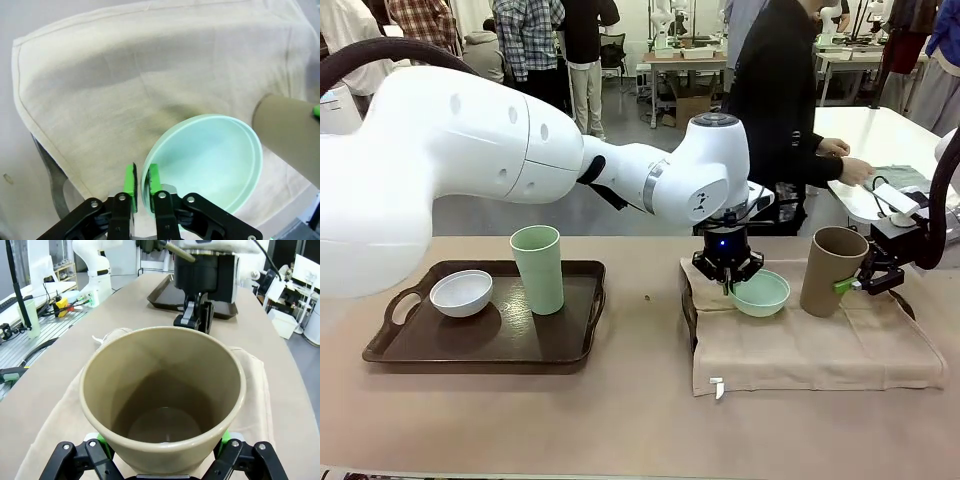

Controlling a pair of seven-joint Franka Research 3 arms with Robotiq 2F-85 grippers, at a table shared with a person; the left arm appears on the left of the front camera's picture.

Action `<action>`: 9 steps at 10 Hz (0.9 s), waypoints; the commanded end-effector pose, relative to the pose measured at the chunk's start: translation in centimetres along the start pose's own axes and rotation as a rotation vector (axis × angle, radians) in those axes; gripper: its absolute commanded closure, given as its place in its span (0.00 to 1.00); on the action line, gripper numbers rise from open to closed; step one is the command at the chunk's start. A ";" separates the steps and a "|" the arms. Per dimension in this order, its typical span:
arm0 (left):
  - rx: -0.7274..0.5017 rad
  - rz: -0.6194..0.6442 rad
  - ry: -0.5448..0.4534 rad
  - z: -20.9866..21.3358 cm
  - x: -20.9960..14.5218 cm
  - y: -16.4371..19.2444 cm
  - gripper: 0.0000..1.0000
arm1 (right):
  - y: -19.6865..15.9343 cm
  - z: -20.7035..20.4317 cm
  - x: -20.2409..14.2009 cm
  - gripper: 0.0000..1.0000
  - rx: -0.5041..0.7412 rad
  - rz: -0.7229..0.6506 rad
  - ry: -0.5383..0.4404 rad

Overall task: Set up a tray with a mat and arrange the tableware.
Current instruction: Place the Picnic Bowl and Reusable plastic cup back onto the Handle tray in front of the human's position.

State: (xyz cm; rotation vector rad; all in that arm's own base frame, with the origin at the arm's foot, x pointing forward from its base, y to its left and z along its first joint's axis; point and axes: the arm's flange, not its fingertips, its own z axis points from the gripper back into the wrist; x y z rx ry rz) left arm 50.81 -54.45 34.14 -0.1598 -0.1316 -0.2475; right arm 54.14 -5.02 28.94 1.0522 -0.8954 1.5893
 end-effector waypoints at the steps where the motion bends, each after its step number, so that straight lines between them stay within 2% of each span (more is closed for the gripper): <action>1: 0.010 -0.001 0.042 0.1 0.2 0.2 0.00 | -0.6 0.1 -0.2 0.00 0.018 0.015 -0.020; 3: 0.051 0.022 0.089 1.0 -0.3 0.2 0.00 | -0.3 0.6 0.2 0.00 -0.018 -0.031 0.006; 4: 0.062 0.026 0.088 1.9 -0.7 0.3 0.54 | 0.0 1.1 0.5 0.00 -0.037 -0.073 0.028; 5: 0.061 0.034 0.078 3.0 -1.2 0.4 0.45 | 0.4 1.7 0.7 0.00 -0.048 -0.093 0.041; 9: 0.023 -0.007 0.020 6.4 -3.4 0.6 0.45 | 1.8 4.5 -0.2 0.00 -0.101 -0.146 0.039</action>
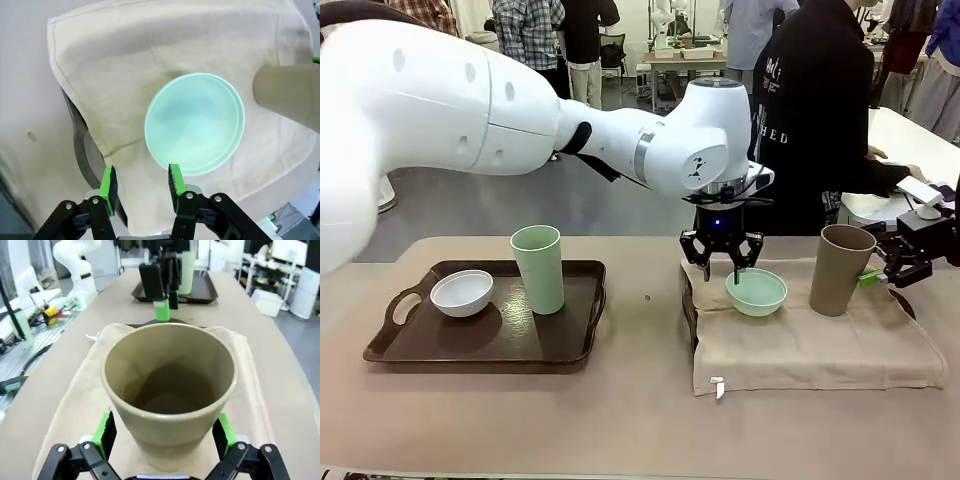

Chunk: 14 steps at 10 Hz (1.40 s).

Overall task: Set up a tray with a mat and arrange the tableware.
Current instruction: Place the Picnic Bowl and Reusable plastic cup back onto the Handle tray in front of the human's position.

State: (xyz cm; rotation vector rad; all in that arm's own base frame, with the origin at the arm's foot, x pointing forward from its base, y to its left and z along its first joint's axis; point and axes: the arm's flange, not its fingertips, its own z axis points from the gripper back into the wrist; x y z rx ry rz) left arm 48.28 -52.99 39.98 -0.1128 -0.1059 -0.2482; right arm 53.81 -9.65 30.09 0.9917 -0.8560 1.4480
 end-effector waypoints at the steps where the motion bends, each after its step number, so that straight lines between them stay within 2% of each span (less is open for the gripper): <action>1: -0.025 -0.014 -0.017 0.6 -1.9 0.8 0.45 | 0.6 0.4 -0.1 0.00 -0.020 -0.036 0.011; 5: -0.027 -0.042 -0.071 3.8 -4.8 1.5 0.45 | 1.5 2.9 0.3 0.00 -0.119 -0.143 0.089; 6: -0.001 -0.041 -0.061 4.9 -6.1 2.1 0.45 | 2.3 2.6 2.0 0.00 -0.142 -0.250 0.171; 8: 0.046 -0.064 -0.077 7.9 -8.5 3.8 0.45 | 3.5 1.4 7.0 0.00 -0.218 -0.467 0.334; 10: 0.097 -0.099 -0.102 12.1 -11.6 6.1 0.45 | 4.7 0.0 12.3 0.00 -0.349 -0.664 0.419; 12: 0.143 -0.108 -0.140 16.0 -14.9 8.5 0.45 | 7.6 -2.1 17.7 0.00 -0.444 -0.803 0.585; 14: 0.166 -0.082 -0.182 19.3 -16.9 10.1 0.45 | 9.3 -3.8 22.9 0.00 -0.477 -0.901 0.745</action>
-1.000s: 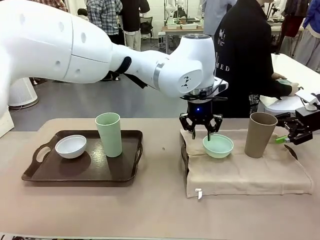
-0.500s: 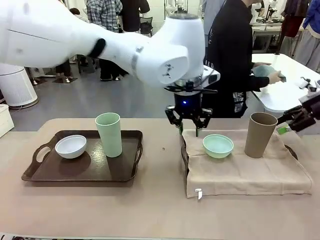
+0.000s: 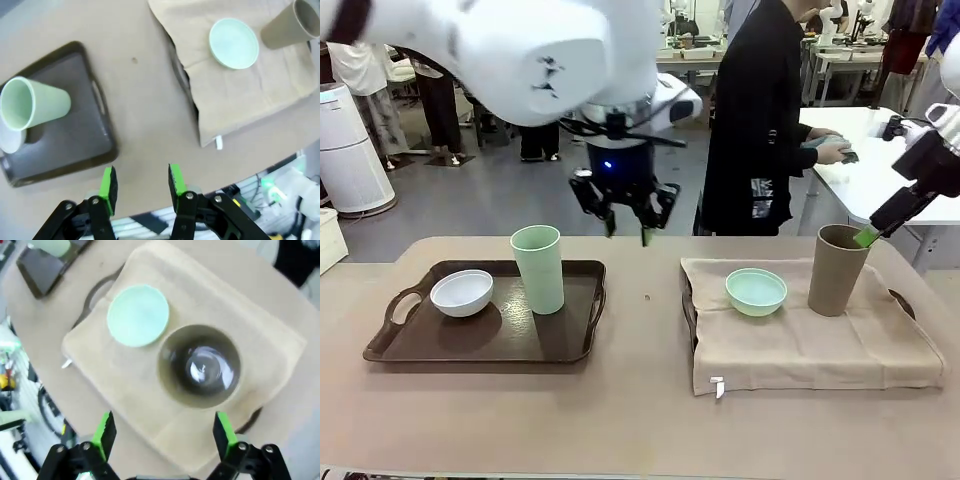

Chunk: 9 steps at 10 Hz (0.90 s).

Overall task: Set up a tray with a mat and arrange the tableware.
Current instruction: Place the Picnic Bowl and Reusable plastic cup back onto the Handle tray in front of the human's position.

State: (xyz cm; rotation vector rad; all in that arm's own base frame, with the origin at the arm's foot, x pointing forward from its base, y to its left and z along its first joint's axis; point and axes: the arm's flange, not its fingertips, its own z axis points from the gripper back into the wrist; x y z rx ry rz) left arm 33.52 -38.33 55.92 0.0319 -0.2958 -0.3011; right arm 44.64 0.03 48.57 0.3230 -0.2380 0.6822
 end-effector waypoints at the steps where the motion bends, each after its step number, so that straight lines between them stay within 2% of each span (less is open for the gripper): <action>1: -0.005 0.006 -0.025 1.0 -1.7 2.0 0.45 | 4.2 2.0 1.4 0.00 -0.001 -0.105 0.187; 3: 0.014 0.037 -0.004 2.8 -2.5 2.8 0.45 | 7.6 3.4 2.2 0.00 -0.054 -0.203 0.285; 4: 0.016 0.075 0.024 4.0 -2.5 3.1 0.45 | 8.4 3.7 2.5 0.00 -0.019 -0.190 0.276; 5: 0.018 0.041 -0.029 2.8 -1.9 2.3 0.45 | 6.9 2.9 1.1 0.00 -0.067 -0.170 0.233; 9: 0.018 0.041 -0.029 2.8 -1.9 2.3 0.45 | 6.9 2.9 1.1 0.00 -0.067 -0.170 0.233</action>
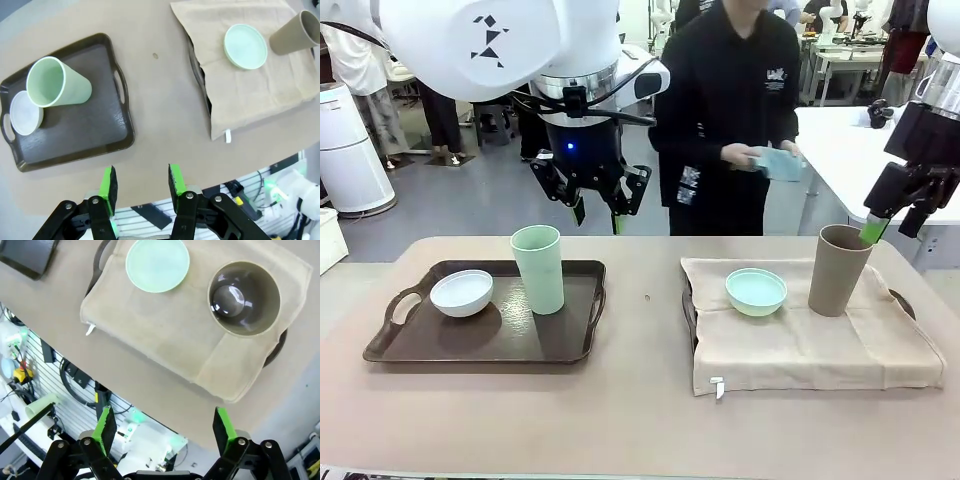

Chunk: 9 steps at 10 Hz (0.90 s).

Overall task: Set up a tray with a mat and arrange the tableware.
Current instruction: Pick up the Picnic Bowl and Reusable plastic cup from the Handle tray in front of the human's position and hold them in the air.

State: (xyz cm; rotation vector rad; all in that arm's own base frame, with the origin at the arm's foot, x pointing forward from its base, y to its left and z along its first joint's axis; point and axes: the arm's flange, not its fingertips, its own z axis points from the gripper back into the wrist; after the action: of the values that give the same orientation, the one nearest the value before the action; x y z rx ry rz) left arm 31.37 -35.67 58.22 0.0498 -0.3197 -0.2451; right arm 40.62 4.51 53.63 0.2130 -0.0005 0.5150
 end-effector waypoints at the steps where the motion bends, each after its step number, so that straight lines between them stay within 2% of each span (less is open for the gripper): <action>1: -0.011 -0.011 -0.010 0.0 0.2 0.2 0.45 | -0.1 -0.6 0.0 0.00 -0.020 0.023 -0.003; 7: 0.001 0.002 -0.003 0.0 0.1 0.0 0.45 | 0.2 -0.1 0.1 0.00 0.001 0.006 0.000; 8: -0.096 -0.006 0.043 1.5 -0.5 4.8 0.45 | -0.3 0.6 -1.0 0.00 -0.019 -0.083 -0.004; 9: -0.161 0.004 0.082 1.8 -1.6 10.4 0.45 | -1.2 0.7 -2.3 0.00 0.023 -0.122 -0.013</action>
State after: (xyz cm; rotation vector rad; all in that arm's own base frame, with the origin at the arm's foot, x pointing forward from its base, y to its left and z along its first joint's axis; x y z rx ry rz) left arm 32.14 -31.80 59.77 -0.0323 -0.2765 -0.2478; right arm 40.26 3.42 54.05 0.2242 -0.0031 0.4600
